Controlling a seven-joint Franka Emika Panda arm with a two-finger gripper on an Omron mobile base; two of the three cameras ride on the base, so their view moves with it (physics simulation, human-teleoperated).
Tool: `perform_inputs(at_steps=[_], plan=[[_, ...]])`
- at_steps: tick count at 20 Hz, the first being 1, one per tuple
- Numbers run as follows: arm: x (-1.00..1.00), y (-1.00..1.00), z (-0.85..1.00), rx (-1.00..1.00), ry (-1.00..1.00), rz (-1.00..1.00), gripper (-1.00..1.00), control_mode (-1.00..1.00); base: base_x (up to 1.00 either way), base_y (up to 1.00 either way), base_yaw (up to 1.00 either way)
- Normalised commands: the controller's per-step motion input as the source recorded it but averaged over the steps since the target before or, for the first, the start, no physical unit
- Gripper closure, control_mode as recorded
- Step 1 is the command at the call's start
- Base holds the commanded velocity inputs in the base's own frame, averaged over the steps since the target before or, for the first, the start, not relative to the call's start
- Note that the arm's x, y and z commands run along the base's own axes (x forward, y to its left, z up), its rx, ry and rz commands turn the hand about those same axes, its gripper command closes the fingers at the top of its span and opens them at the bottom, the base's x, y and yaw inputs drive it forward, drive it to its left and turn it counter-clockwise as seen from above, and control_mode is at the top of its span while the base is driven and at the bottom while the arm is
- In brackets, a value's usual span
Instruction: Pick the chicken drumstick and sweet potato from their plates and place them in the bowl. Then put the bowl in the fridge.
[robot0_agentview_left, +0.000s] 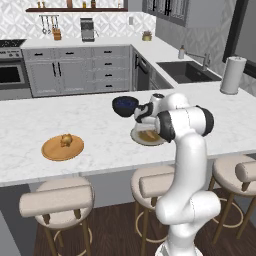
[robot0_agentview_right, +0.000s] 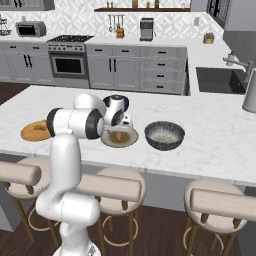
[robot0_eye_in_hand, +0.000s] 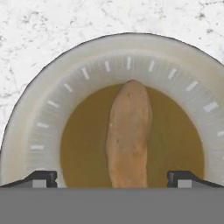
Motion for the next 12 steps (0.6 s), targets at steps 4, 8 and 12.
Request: perform_inputs(at_steps=[4,8,12], plan=[[0.26,-0.01,-0.34,0.00,-0.01,0.00,-1.00,-1.00,0.00,0.00,0.00],[0.39,-0.15,-0.28,0.00,0.00,0.00,-1.00,-1.00,0.00,0.00,0.00],[-0.03,0.00,-0.36,0.00,0.00,0.00,1.00,-1.00,0.00,0.00,0.00]])
